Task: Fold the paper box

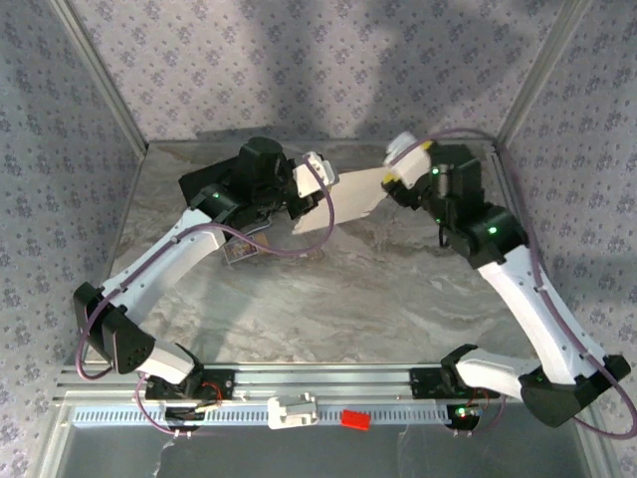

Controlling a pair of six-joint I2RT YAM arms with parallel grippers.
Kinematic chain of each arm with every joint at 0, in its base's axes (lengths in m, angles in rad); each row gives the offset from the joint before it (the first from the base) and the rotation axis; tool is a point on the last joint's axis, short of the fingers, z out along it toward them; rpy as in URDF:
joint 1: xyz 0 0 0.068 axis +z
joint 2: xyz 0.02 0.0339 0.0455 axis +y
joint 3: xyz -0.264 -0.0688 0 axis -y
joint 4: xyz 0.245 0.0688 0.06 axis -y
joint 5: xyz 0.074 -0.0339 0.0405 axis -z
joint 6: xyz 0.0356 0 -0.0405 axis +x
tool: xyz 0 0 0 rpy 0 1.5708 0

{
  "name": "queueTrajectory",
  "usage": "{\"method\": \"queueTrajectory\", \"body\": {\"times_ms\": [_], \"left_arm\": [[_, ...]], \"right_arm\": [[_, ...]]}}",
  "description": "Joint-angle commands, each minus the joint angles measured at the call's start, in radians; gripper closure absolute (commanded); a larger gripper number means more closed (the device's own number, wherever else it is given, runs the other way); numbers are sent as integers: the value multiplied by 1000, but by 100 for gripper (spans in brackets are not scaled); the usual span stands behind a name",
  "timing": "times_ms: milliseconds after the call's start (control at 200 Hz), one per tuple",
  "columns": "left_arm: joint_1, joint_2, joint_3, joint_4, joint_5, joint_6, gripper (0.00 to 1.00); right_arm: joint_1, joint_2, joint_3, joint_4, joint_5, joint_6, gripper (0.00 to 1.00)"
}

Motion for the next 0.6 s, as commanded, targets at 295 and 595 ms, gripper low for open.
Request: {"method": "queueTrajectory", "body": {"times_ms": [295, 595], "left_arm": [[18, -81, -116, -5, 39, -476, 100], [23, -134, -252, 78, 14, -402, 100]], "right_arm": [[-166, 104, 137, -239, -397, 1781, 44], [-100, 356, 287, -374, -574, 2029, 44]]}}
